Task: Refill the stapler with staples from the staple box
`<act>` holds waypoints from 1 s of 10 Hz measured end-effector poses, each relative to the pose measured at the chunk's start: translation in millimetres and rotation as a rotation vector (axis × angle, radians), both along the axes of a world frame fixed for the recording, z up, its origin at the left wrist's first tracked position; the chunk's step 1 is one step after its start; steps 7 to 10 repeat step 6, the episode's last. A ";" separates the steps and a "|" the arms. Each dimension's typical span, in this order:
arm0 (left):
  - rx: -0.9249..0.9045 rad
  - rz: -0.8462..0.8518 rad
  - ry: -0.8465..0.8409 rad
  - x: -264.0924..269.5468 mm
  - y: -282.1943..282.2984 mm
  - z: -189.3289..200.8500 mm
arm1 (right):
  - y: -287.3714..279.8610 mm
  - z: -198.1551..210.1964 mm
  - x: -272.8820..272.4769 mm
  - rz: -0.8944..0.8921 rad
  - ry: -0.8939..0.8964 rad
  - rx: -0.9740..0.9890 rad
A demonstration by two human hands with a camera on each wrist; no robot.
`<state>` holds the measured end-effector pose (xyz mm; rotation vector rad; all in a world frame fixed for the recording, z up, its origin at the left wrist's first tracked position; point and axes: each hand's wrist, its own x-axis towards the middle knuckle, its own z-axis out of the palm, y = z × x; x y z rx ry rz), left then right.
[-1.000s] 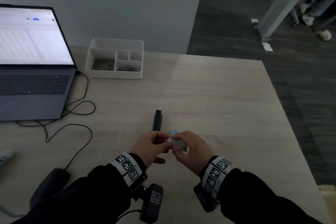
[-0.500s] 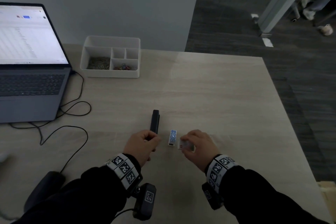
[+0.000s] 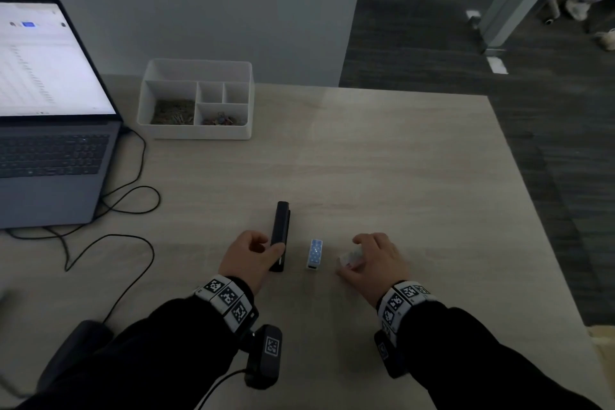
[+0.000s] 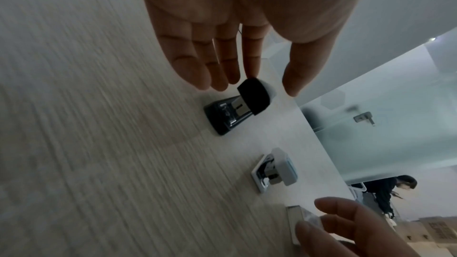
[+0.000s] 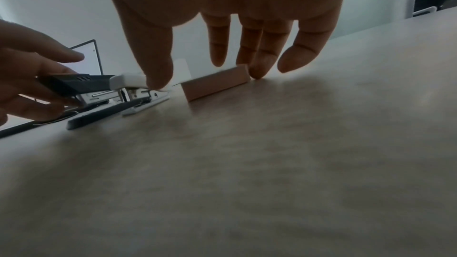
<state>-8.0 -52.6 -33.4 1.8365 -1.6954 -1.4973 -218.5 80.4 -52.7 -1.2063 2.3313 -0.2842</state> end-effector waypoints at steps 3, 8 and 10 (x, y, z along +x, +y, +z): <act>0.137 -0.020 0.020 -6.2 6.2 -0.7 | -16.7 4.0 -15.7 0.241 -0.062 0.035; 0.046 0.029 0.020 10.5 3.1 17.4 | -14.6 14.9 -24.2 0.219 -0.058 0.014; 0.046 0.029 0.020 10.5 3.1 17.4 | -14.6 14.9 -24.2 0.219 -0.058 0.014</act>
